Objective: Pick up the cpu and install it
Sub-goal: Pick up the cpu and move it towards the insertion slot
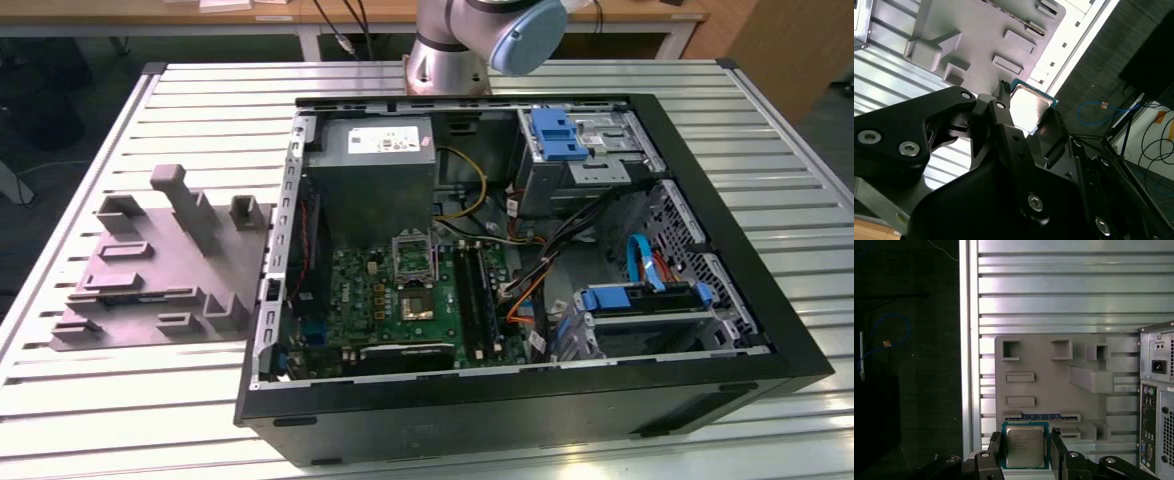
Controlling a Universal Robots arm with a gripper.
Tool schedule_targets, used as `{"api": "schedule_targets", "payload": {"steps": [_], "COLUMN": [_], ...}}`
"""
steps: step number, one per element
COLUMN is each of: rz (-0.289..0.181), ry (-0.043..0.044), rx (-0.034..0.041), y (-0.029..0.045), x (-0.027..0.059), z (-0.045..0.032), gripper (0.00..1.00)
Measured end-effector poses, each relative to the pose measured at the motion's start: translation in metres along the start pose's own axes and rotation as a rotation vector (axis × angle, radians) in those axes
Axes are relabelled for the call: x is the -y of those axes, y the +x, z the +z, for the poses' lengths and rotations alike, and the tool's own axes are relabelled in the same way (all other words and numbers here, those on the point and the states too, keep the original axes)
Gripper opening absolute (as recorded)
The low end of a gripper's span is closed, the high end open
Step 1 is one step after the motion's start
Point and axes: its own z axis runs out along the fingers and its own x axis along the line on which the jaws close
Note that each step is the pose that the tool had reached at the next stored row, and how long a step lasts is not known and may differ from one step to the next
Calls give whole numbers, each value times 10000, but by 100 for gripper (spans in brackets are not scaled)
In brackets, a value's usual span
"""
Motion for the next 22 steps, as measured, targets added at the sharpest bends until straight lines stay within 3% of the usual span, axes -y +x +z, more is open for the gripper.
{"api": "schedule_targets", "payload": {"steps": [22], "rz": [0], "ry": [-1], "rx": [1], "y": [0], "x": [0], "z": [-79], "gripper": [47]}}
